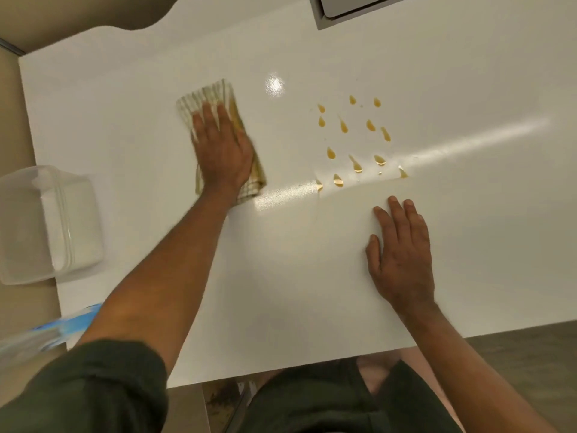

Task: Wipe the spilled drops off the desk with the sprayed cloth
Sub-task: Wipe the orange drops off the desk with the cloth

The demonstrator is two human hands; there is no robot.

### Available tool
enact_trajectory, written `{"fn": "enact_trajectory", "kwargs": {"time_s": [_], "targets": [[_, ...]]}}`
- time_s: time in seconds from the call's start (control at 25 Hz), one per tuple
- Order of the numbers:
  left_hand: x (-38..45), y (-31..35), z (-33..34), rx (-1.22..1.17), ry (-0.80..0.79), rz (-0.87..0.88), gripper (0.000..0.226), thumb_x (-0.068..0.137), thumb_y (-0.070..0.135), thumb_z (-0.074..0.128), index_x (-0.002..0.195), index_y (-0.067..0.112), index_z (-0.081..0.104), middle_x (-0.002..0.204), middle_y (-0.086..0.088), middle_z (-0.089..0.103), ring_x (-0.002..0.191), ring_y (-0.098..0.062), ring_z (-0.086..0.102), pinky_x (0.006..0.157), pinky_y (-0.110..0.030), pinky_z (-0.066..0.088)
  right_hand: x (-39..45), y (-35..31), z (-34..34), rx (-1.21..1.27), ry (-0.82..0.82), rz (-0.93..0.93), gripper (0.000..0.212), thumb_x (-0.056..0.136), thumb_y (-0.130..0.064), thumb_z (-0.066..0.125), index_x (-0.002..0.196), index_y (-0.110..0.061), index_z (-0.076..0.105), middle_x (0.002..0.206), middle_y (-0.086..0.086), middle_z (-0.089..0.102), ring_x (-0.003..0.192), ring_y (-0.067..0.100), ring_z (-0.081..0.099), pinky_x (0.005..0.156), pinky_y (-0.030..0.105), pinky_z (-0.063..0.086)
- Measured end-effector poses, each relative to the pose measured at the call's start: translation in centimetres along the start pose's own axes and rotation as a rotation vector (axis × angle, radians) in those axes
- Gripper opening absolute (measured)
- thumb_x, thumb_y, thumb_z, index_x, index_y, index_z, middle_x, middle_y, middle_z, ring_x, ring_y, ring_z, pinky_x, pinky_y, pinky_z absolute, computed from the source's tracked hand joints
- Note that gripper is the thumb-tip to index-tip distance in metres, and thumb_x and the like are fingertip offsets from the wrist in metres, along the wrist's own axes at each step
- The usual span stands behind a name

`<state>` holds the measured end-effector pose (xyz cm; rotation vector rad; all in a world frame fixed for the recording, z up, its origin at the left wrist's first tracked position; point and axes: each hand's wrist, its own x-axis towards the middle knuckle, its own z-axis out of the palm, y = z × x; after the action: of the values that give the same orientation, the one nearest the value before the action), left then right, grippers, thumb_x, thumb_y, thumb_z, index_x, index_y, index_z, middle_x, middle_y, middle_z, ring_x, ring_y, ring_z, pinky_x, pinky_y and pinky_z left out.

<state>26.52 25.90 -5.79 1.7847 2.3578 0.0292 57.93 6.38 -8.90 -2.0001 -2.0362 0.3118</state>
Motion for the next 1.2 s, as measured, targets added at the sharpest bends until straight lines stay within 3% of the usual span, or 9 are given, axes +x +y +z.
{"fn": "enact_trajectory", "kwargs": {"time_s": [0.12, 0.28, 0.52, 0.64, 0.8, 0.88, 0.96, 1.08, 1.2], "targets": [[0.8, 5.2, 1.1, 0.020, -0.006, 0.082, 0.066, 0.105, 0.037, 0.022, 0.167, 0.014, 0.017, 0.175, -0.015, 0.010, 0.162, -0.037, 0.008, 0.131, -0.049, 0.011, 0.0, -0.1, -0.1, -0.015, 0.002, -0.011, 0.054, 0.105, -0.027, 0.042, 0.158, -0.014, 0.042, 0.171, 0.011, 0.033, 0.162, 0.031, 0.022, 0.133, 0.047, 0.020], [-6.2, 7.2, 2.9, 0.023, 0.027, 0.215, 0.064, 0.106, 0.034, 0.024, 0.165, 0.011, 0.023, 0.174, -0.015, 0.014, 0.162, -0.036, 0.009, 0.131, -0.050, 0.010, 0.0, 0.0, -0.3, 0.006, -0.001, -0.020, 0.053, 0.105, -0.026, 0.044, 0.157, -0.015, 0.043, 0.170, 0.010, 0.034, 0.162, 0.031, 0.024, 0.132, 0.046, 0.021], [-24.0, 6.7, 5.1, -0.062, 0.001, 0.097, 0.062, 0.109, 0.033, 0.028, 0.165, 0.006, 0.022, 0.173, -0.019, 0.017, 0.162, -0.038, 0.010, 0.129, -0.057, 0.017, 0.0, 0.1, -0.5, 0.061, -0.010, -0.019, 0.053, 0.106, -0.026, 0.042, 0.157, -0.014, 0.043, 0.171, 0.009, 0.033, 0.163, 0.029, 0.022, 0.132, 0.048, 0.022], [-25.1, 10.3, 5.3, -0.158, -0.057, 0.097, 0.062, 0.108, 0.033, 0.028, 0.164, 0.006, 0.024, 0.173, -0.019, 0.018, 0.162, -0.038, 0.010, 0.129, -0.059, 0.015, -0.2, 0.2, -1.2, 0.305, 0.011, 0.016, 0.049, 0.107, -0.019, 0.040, 0.156, -0.013, 0.045, 0.171, 0.006, 0.033, 0.162, 0.022, 0.025, 0.132, 0.040, 0.024], [-21.0, 15.4, 4.7, -0.463, -0.051, -0.026, 0.064, 0.107, 0.037, 0.019, 0.165, 0.012, 0.023, 0.175, -0.010, 0.014, 0.163, -0.029, 0.004, 0.131, -0.054, 0.010, 0.0, 0.0, -3.0, 0.606, 0.037, 0.122, 0.049, 0.108, -0.019, 0.036, 0.156, -0.015, 0.044, 0.172, 0.000, 0.030, 0.160, 0.013, 0.027, 0.131, 0.033, 0.027], [-20.4, 14.9, 4.0, -0.799, -0.108, -0.113, 0.066, 0.104, 0.042, 0.016, 0.165, 0.019, 0.023, 0.175, 0.002, 0.017, 0.163, -0.015, 0.007, 0.133, -0.049, 0.009, 1.2, -1.3, -3.5, 0.567, 0.061, 0.100, 0.049, 0.108, -0.023, 0.038, 0.157, -0.019, 0.042, 0.172, -0.003, 0.029, 0.159, 0.014, 0.029, 0.130, 0.033, 0.029], [-20.9, 12.0, 3.2, -1.030, -0.060, -0.038, 0.064, 0.104, 0.041, 0.022, 0.165, 0.022, 0.025, 0.172, 0.011, 0.022, 0.161, -0.007, 0.013, 0.133, -0.048, 0.012, 2.5, -3.8, -3.1, 0.442, 0.072, 0.002, 0.050, 0.108, -0.024, 0.043, 0.157, -0.018, 0.043, 0.172, 0.003, 0.029, 0.160, 0.021, 0.028, 0.129, 0.039, 0.029], [-18.2, 5.8, 3.5, -0.630, 0.111, 0.114, 0.059, 0.108, 0.031, 0.027, 0.164, 0.015, 0.027, 0.173, 0.001, 0.024, 0.162, -0.021, 0.016, 0.132, -0.053, 0.012, 3.6, -8.2, -0.7, 0.146, -0.071, -0.098, 0.059, 0.108, -0.040, 0.043, 0.164, -0.023, 0.035, 0.175, 0.012, 0.023, 0.163, 0.035, 0.018, 0.131, 0.054, 0.021], [-13.9, 1.6, 4.2, -0.164, 0.082, 0.096, 0.063, 0.107, 0.037, 0.029, 0.165, 0.015, 0.024, 0.174, -0.010, 0.019, 0.162, -0.034, 0.015, 0.130, -0.060, 0.014, 3.1, -8.7, 1.5, -0.048, -0.121, -0.114, 0.059, 0.110, -0.050, 0.033, 0.166, -0.034, 0.026, 0.177, 0.004, 0.018, 0.165, 0.032, 0.013, 0.130, 0.058, 0.017]]}}
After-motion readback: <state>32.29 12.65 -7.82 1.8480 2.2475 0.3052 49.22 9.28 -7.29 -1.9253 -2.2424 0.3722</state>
